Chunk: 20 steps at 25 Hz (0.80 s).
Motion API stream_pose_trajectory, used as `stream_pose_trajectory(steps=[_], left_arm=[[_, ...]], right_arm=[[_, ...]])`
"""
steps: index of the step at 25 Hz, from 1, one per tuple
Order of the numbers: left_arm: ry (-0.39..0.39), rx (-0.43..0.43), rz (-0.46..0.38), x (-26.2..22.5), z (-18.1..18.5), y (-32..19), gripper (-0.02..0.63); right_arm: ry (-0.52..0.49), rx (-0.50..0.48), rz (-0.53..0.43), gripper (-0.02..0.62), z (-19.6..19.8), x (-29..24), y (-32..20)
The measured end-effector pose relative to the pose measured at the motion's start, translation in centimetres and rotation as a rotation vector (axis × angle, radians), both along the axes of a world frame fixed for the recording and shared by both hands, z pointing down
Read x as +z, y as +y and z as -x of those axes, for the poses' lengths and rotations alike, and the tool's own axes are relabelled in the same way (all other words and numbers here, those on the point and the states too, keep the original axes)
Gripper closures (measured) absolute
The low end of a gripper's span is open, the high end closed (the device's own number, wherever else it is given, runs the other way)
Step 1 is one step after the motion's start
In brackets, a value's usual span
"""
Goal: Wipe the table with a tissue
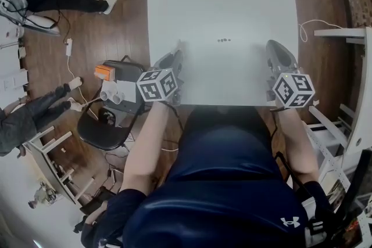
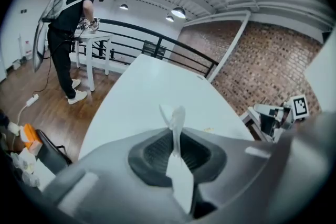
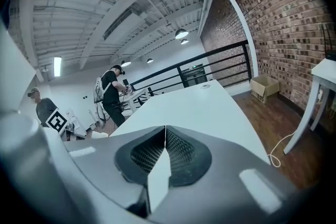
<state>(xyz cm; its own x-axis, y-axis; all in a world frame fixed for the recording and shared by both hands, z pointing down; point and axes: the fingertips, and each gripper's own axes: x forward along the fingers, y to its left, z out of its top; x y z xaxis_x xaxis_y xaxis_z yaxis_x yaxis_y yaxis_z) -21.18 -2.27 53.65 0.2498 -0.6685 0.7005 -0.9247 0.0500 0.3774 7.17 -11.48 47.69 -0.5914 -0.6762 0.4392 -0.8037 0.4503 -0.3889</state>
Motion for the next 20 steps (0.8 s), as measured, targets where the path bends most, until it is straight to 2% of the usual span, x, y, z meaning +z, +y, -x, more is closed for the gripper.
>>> stream_pose_trajectory(steps=[6, 10, 20], left_arm=[[-0.099, 0.068, 0.097, 2.6, -0.7, -1.4, 0.584], [-0.146, 0.079, 0.173, 4.0, -0.6, -1.8, 0.584], [-0.142, 0.153, 0.234, 5.4, -2.9, -2.1, 0.586]], right_arm=[[-0.01, 0.02, 0.051, 0.583, -1.0, 1.9, 0.0], [-0.02, 0.031, 0.076, 0.583, -1.5, 2.7, 0.0], [-0.057, 0.025, 0.104, 0.583, -1.4, 3.6, 0.5]])
